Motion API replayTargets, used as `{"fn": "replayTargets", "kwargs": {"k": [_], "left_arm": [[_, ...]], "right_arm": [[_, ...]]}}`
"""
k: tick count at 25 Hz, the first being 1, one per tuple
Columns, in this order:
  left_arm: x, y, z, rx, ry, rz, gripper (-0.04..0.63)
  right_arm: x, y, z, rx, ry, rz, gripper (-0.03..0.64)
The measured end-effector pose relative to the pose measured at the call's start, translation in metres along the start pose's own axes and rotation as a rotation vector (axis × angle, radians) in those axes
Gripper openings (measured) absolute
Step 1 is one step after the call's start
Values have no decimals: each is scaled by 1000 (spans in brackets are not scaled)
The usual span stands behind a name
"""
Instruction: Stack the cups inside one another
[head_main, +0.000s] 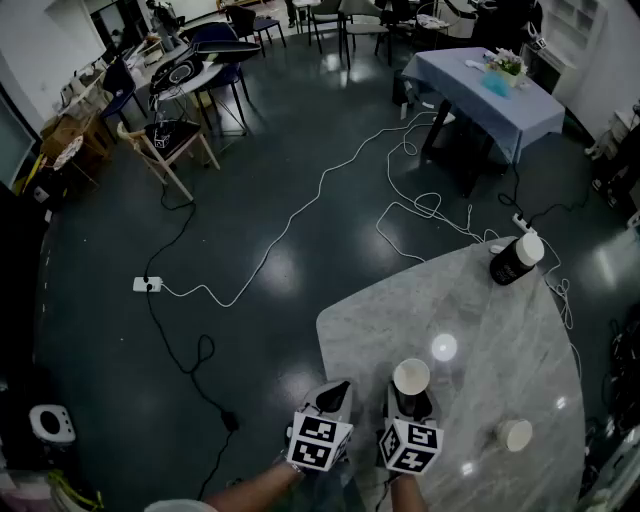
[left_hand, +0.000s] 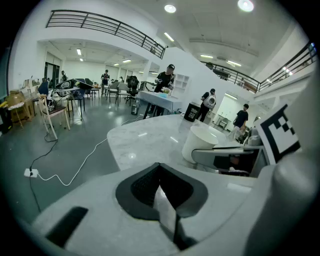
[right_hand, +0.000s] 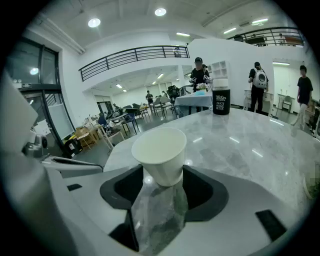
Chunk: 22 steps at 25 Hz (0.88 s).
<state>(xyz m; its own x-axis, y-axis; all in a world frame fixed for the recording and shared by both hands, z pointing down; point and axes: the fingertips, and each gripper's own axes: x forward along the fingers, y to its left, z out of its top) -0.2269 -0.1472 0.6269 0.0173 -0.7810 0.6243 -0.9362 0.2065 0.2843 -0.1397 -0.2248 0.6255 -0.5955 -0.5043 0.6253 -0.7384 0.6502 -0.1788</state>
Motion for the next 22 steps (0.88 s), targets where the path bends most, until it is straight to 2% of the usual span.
{"fn": "replayTargets", "kwargs": {"k": [10,22], "left_arm": [[0,1,-2,9,8,-10,-5],[-10,-28,7,42,-13,-66,-5]], "right_arm": [[-8,-5,3,30,-38,-34,213],[-47,-15,8,61,-68,-77,213]]}}
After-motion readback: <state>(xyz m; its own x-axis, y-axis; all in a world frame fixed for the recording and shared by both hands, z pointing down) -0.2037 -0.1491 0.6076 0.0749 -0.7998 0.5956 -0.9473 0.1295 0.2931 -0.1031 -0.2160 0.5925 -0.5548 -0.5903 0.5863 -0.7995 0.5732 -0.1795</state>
